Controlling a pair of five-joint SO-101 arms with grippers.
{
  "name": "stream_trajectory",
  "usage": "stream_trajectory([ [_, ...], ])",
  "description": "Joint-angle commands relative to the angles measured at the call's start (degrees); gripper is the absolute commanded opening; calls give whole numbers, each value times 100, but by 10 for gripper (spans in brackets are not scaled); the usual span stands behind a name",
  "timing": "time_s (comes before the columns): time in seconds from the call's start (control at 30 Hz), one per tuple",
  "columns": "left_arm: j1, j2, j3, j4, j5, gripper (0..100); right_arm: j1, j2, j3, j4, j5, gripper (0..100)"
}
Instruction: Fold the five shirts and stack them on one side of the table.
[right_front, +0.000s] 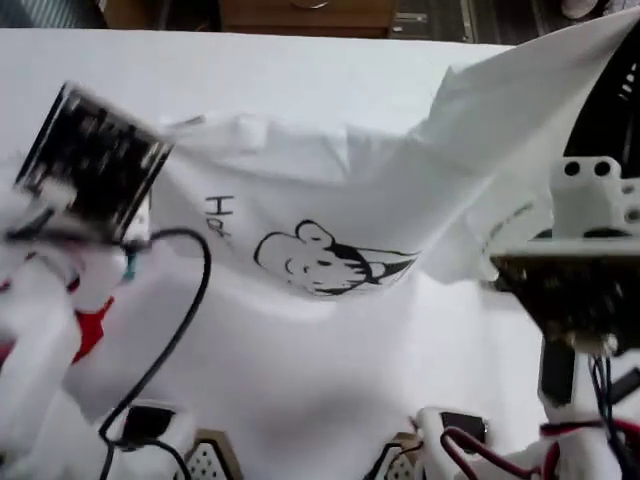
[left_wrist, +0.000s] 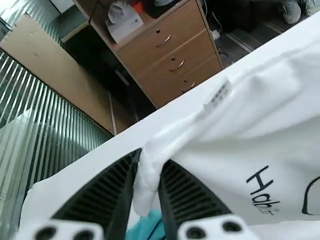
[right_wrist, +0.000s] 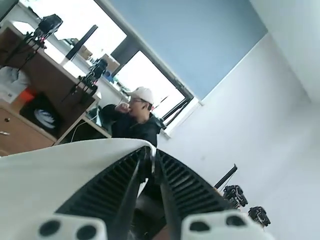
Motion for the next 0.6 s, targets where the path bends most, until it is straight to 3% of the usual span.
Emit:
stream_trajectory([
  [0.0, -9, -202, 13, -44, -35, 21, -57, -57, -229, -136, -9, 20],
  [0.3, -18, -633, -22, -431, -35, 21, -215, -57, -712, -171, 0, 19],
  [0.57, -18, -642, 268, -501, -35, 21, -215, -40, -712, -848, 35, 19],
])
